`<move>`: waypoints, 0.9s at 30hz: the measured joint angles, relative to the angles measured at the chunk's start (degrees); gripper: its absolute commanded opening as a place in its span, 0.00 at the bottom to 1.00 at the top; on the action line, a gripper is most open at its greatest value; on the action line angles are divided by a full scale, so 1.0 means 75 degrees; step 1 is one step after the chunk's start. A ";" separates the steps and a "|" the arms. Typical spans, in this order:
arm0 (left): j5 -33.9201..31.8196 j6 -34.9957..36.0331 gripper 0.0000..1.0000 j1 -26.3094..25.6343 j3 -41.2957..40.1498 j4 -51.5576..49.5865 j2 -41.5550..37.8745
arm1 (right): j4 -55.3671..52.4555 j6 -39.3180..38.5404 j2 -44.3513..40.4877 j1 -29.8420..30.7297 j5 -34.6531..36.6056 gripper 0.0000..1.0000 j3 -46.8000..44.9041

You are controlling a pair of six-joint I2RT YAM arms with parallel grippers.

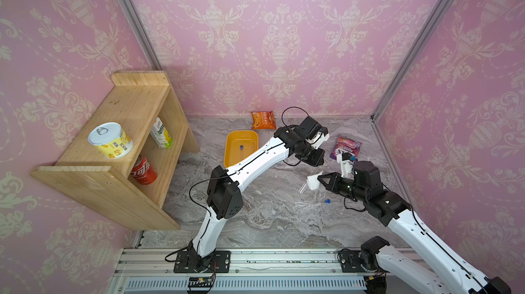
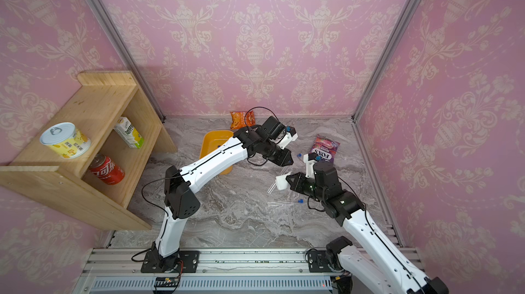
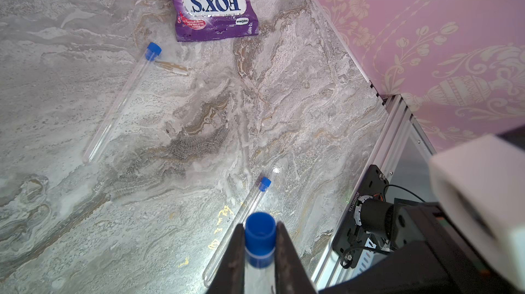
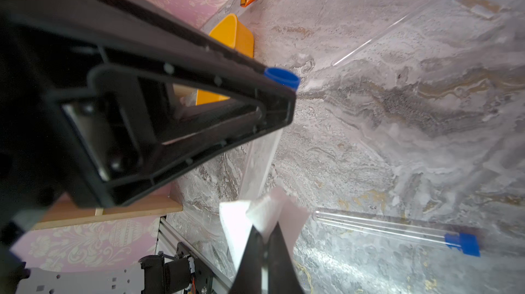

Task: Wipe the exteriors of test tubes
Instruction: Wipe the dirt from the test tube.

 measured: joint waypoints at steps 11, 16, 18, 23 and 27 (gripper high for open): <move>0.0000 -0.0050 0.18 -0.0044 0.0000 0.0000 0.0000 | -0.0146 -0.0251 0.0154 -0.0632 0.0160 0.00 0.0414; 0.0003 -0.0055 0.18 -0.0085 0.0000 0.0012 0.0000 | -0.0204 -0.0434 0.0239 -0.1008 0.0000 0.00 0.0860; 0.0003 -0.0055 0.18 -0.0085 0.0000 0.0032 0.0000 | -0.0207 -0.0466 0.0251 -0.1078 -0.0076 0.00 0.0906; 0.0003 -0.0055 0.19 -0.0087 0.0000 0.0055 0.0000 | -0.0163 -0.0440 0.0309 -0.1105 -0.0283 0.00 0.0807; 0.0003 -0.0055 0.18 -0.0087 0.0000 0.0055 0.0000 | 0.0006 -0.0312 0.0143 -0.1049 -0.0414 0.00 0.0405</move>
